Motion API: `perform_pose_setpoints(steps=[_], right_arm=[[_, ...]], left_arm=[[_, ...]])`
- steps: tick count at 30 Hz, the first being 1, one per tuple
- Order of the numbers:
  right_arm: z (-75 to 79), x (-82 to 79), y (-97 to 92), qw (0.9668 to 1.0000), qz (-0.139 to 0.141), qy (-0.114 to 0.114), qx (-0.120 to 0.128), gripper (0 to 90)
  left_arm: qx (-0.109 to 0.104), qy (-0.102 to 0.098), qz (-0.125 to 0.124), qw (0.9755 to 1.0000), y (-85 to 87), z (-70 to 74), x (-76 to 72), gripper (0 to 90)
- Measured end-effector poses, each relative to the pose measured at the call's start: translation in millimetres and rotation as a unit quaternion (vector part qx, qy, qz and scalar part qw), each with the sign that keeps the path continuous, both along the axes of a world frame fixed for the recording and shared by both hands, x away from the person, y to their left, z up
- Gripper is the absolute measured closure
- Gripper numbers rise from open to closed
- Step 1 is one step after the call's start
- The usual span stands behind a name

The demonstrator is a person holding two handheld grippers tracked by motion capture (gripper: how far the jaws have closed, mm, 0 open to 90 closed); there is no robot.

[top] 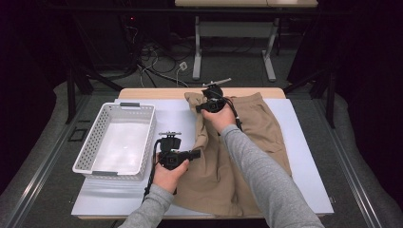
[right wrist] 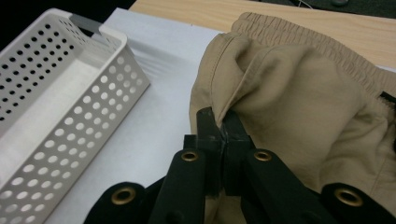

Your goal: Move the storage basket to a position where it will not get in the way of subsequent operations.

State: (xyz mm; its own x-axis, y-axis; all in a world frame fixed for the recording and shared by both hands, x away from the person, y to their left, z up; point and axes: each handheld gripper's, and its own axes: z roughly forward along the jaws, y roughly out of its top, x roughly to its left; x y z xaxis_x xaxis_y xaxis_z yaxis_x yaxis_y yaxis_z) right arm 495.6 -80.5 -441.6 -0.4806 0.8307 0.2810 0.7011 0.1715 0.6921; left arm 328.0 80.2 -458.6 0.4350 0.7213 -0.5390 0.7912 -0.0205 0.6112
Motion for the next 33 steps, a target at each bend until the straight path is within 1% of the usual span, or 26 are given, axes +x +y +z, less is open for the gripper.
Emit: perform_pose_setpoints(steps=[3, 6, 12, 13, 14, 16, 22, 29, 33], right_arm=[[7.5, 0.2, -5.2, 1.0, -0.002, -0.005, 0.005, 88.7], [14.4, 0.7, -9.1, 0.9998, -0.006, -0.011, 0.013, 88.7], [25.1, 3.3, -19.1, 0.9994, -0.014, -0.017, 0.025, 88.7], [26.6, 3.6, -21.1, 0.9994, -0.015, -0.015, 0.026, 88.6], [27.4, 3.9, -23.3, 0.9994, -0.015, -0.016, 0.026, 88.7], [28.6, 4.0, -27.7, 0.9994, -0.019, -0.016, 0.025, 88.7], [30.4, 2.0, -44.3, 0.9991, -0.031, -0.021, 0.019, 88.6], [31.6, 0.0, -72.8, 0.9983, -0.049, -0.024, 0.02, 88.7], [31.1, -1.7, -91.2, 0.9976, -0.061, -0.024, 0.023, 88.7]], left_arm=[[0.006, -0.011, -0.004, 0.9999, -2.9, 10.1, 0.8, 88.1], [0.008, -0.019, -0.006, 0.9998, -3.9, 19.7, 2.0, 88.2], [-0.002, -0.023, -0.005, 0.9997, -5.5, 33.8, 7.0, 88.1], [0.0, -0.024, -0.006, 0.9997, -6.7, 35.0, 7.6, 88.1], [0.001, -0.025, -0.007, 0.9997, -8.4, 35.2, 8.0, 88.1], [0.001, -0.021, -0.01, 0.9997, -12.2, 34.0, 9.2, 88.0], [-0.008, -0.014, -0.019, 0.9997, -25.3, 29.9, 12.9, 88.0], [-0.016, -0.009, -0.03, 0.9994, -45.0, 28.7, 18.6, 87.9], [-0.015, -0.009, -0.038, 0.9991, -59.3, 29.3, 20.7, 87.8]])
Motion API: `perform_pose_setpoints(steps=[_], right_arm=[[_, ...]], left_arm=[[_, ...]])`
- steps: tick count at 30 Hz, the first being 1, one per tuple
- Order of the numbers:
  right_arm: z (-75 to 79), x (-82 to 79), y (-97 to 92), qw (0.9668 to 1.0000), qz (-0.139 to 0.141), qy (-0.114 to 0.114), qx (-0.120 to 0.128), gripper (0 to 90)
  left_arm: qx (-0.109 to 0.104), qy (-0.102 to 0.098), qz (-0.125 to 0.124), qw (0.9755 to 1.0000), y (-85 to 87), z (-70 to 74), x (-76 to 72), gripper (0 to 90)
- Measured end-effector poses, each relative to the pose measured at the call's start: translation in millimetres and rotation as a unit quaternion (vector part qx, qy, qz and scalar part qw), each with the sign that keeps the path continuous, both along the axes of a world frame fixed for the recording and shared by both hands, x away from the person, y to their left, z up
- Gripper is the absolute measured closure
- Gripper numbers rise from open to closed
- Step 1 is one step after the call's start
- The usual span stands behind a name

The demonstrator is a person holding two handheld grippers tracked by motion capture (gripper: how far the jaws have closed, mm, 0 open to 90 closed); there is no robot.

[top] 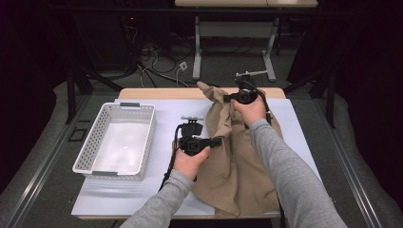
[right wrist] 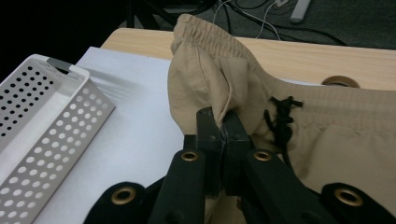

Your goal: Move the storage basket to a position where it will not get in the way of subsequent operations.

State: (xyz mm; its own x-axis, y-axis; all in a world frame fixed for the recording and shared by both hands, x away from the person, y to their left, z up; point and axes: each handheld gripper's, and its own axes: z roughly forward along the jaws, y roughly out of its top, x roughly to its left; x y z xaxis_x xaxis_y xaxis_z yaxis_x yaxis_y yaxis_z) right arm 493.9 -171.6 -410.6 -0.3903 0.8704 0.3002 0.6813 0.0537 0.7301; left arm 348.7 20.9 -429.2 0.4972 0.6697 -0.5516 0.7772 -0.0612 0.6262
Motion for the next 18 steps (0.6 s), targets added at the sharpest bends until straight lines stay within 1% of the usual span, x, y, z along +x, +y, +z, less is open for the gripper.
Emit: perform_pose_setpoints(steps=[9, 14, 18], right_arm=[[-7.5, -6.6, -44.1, 0.9996, -0.026, 0.009, 0.001, 88.7], [-18.5, -9.1, -67.9, 0.999, -0.04, 0.019, 0.0, 88.6], [-29.3, -11.4, -84.4, 0.9985, -0.049, 0.027, -0.002, 88.6]], left_arm=[[0.005, 0.007, -0.024, 0.9997, -34.5, -4.8, 3.8, 87.6], [0.007, 0.01, -0.033, 0.9994, -51.8, -9.4, 6.4, 87.6], [0.008, 0.018, -0.038, 0.9991, -62.5, -16.5, 8.4, 87.5]])
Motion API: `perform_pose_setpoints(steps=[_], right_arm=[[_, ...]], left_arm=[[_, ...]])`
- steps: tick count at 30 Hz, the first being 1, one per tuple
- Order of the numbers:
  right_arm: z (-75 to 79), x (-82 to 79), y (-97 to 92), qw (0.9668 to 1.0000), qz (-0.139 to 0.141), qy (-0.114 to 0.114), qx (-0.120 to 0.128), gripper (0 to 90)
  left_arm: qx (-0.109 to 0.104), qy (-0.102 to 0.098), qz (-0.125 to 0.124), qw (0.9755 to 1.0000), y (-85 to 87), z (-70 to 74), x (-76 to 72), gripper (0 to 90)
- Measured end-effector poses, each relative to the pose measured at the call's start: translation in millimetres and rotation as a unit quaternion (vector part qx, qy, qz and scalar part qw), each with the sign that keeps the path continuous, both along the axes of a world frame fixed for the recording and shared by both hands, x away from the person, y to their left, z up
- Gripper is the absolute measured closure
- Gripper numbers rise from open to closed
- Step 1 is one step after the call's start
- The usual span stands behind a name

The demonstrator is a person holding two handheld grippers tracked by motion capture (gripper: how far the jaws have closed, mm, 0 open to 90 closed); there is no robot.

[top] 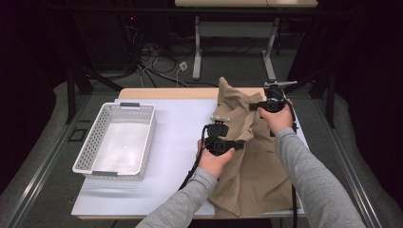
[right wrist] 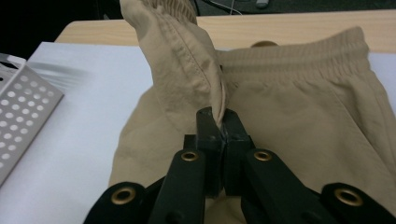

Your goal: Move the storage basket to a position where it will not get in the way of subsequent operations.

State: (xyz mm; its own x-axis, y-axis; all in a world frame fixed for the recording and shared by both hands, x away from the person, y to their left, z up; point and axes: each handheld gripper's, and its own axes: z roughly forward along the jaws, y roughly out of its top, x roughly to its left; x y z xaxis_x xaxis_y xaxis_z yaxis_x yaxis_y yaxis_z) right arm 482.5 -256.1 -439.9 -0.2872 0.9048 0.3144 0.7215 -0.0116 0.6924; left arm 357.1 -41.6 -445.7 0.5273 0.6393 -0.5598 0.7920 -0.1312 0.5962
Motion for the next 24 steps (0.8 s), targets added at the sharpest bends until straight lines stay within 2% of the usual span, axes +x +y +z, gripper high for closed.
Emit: perform_pose_setpoints(steps=[4, 9, 17, 24], right_arm=[[-10.9, -1.9, -14.9, 0.9999, -0.009, 0.013, 0.002, 88.6], [-27.7, -3.8, -26.7, 0.9994, -0.02, 0.028, 0.0, 88.6], [-55.9, -6.1, -36.9, 0.9979, -0.035, 0.054, -0.004, 88.4], [-72.7, -5.9, -39.5, 0.9966, -0.042, 0.071, -0.005, 88.3]], left_arm=[[0.006, 0.006, -0.004, 1.0, -8.2, -7.5, 2.0, 87.4], [0.016, 0.004, -0.007, 0.9998, -14.9, -16.7, 3.5, 87.0], [0.025, 0.021, -0.002, 0.9995, -14.4, -37.2, 7.1, 85.6], [0.032, 0.029, -0.003, 0.999, -13.4, -46.9, 10.4, 83.8]])
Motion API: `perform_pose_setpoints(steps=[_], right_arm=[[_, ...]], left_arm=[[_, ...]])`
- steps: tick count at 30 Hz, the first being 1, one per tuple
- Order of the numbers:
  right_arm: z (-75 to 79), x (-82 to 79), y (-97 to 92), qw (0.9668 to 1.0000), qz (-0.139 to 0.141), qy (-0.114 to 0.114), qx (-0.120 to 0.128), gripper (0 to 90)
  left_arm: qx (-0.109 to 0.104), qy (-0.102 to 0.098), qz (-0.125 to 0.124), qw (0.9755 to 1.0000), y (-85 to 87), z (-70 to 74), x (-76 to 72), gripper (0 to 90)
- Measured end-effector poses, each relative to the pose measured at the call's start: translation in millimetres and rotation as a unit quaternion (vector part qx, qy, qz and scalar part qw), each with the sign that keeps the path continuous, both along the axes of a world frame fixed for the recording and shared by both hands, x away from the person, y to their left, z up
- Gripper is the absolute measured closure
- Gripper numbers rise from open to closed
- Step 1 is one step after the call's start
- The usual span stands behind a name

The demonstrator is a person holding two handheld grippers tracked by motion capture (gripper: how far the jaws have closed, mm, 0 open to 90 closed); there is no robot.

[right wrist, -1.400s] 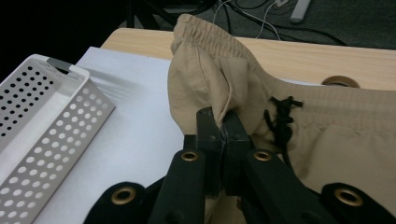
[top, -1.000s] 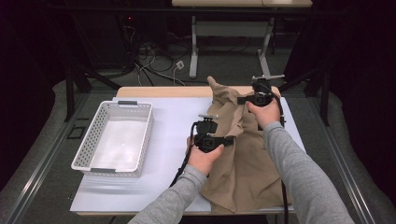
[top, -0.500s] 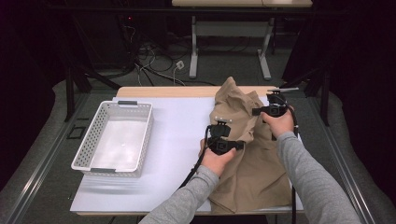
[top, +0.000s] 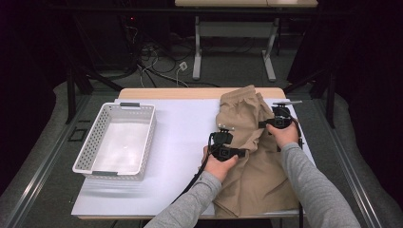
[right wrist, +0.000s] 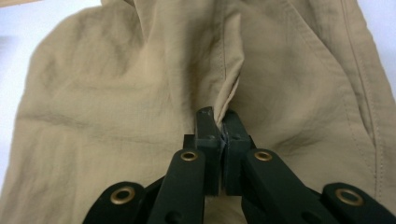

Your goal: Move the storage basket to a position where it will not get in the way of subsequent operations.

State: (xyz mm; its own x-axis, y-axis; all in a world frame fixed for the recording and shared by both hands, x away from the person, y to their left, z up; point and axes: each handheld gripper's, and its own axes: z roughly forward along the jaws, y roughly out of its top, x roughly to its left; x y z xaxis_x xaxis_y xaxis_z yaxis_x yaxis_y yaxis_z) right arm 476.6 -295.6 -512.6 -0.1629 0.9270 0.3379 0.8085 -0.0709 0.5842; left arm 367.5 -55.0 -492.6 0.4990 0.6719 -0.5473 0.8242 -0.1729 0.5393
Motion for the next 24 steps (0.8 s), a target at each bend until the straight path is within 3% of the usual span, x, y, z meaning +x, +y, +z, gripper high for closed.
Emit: perform_pose_setpoints(steps=[18, 24], right_arm=[[6.7, 2.5, -15.6, 0.9998, -0.019, -0.003, -0.001, 88.4], [-0.4, 4.9, -17.8, 0.9996, -0.026, -0.001, -0.01, 88.3]], left_arm=[[-0.005, -0.007, -0.005, 0.9999, -3.7, -4.0, -0.5, 79.6], [-0.004, -0.009, -0.004, 0.9999, 1.4, -4.2, -1.5, 72.1]])
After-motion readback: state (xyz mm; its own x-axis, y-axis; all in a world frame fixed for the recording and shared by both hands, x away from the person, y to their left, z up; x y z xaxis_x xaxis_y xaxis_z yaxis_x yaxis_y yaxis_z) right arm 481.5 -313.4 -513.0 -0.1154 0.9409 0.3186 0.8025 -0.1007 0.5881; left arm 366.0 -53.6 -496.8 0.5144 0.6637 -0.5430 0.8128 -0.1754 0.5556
